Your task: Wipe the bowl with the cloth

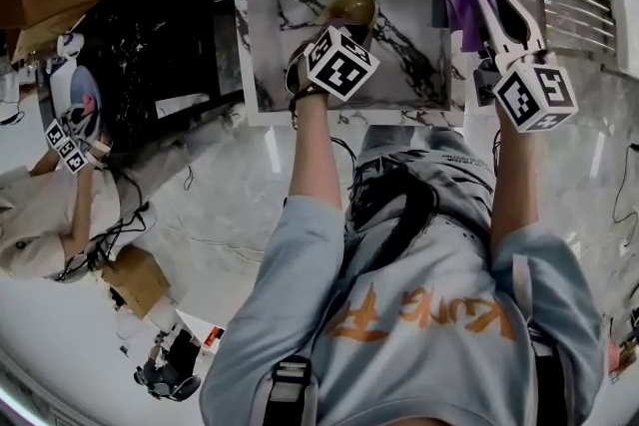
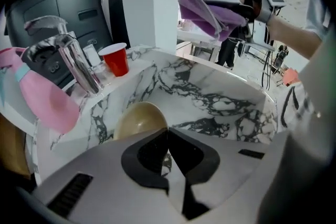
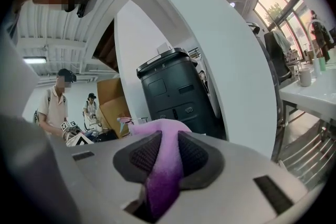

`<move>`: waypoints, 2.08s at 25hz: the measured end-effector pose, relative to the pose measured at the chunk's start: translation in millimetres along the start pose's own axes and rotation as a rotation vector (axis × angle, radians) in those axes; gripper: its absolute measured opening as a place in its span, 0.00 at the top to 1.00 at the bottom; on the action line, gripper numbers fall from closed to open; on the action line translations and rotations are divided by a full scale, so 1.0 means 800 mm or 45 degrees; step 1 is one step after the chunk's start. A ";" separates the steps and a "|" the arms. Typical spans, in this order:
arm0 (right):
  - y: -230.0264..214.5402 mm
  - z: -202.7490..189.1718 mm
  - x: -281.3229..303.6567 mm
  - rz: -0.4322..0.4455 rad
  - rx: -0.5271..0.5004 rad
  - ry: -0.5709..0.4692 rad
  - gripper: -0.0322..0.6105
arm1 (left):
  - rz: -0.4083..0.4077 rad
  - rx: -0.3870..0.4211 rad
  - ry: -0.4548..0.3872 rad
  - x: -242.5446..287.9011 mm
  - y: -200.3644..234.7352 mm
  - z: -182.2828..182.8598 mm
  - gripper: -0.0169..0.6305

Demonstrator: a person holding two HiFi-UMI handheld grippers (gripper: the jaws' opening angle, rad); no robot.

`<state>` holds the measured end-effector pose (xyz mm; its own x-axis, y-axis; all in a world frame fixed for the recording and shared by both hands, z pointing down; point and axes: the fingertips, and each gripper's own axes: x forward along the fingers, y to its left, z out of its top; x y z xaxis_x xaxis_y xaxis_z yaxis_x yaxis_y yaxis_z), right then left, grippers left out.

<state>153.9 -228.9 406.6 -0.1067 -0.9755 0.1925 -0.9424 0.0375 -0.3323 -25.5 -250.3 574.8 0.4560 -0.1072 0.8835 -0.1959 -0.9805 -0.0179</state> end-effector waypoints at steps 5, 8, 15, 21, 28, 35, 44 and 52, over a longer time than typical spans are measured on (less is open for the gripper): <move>-0.010 -0.005 -0.001 -0.056 0.002 0.017 0.78 | -0.010 0.074 0.048 0.036 0.004 -0.004 0.93; -0.014 -0.008 -0.002 -0.081 0.003 0.024 0.78 | -0.008 0.112 0.062 0.053 0.004 -0.005 0.93; -0.015 -0.016 -0.002 -0.089 0.006 0.045 0.78 | 0.021 0.191 0.124 0.081 0.004 -0.014 0.93; -0.011 -0.016 0.004 -0.070 0.012 0.047 0.78 | 0.018 0.218 0.166 0.090 0.000 -0.016 0.93; -0.002 -0.006 0.003 -0.020 0.014 0.026 0.78 | 0.014 0.192 0.150 0.085 -0.006 -0.016 0.87; -0.004 0.002 -0.003 0.016 0.023 0.011 0.78 | 0.094 0.044 0.083 0.046 0.005 -0.007 0.78; 0.013 0.016 -0.018 0.139 -0.003 0.006 0.78 | 0.378 -0.377 -0.277 -0.066 0.038 0.032 0.79; 0.030 0.031 -0.042 0.273 -0.052 -0.004 0.78 | 0.660 -0.779 -0.771 -0.197 0.035 0.051 0.90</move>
<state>142.8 -200.6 369.2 -0.3051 -0.9449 0.1183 -0.9104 0.2530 -0.3272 -67.5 -267.4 415.5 0.5195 -0.7295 0.4449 -0.8302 -0.5541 0.0609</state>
